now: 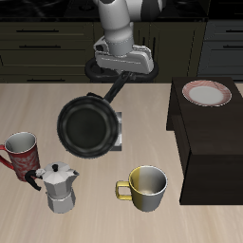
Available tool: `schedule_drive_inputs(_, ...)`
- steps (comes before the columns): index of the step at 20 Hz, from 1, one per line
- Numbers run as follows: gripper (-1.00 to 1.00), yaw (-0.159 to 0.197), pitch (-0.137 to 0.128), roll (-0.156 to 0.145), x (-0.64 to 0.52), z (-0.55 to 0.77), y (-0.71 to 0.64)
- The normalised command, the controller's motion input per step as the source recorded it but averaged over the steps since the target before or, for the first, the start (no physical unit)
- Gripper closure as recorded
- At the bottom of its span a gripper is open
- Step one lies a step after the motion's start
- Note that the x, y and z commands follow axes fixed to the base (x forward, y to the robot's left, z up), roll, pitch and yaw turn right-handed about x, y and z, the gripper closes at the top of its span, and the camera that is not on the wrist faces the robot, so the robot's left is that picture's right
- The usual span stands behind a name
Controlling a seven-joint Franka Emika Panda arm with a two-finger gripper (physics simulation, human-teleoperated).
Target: Place the frying pan on the top layer of the shelf
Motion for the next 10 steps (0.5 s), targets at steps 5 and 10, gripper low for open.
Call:
schedule_drive_inputs(5,1.0,0.087,-0.031,-0.015,-0.02,0.33,0.03)
schedule_drive_inputs(10,1.0,0.083,-0.047,-0.018,-0.08,0.42,0.04)
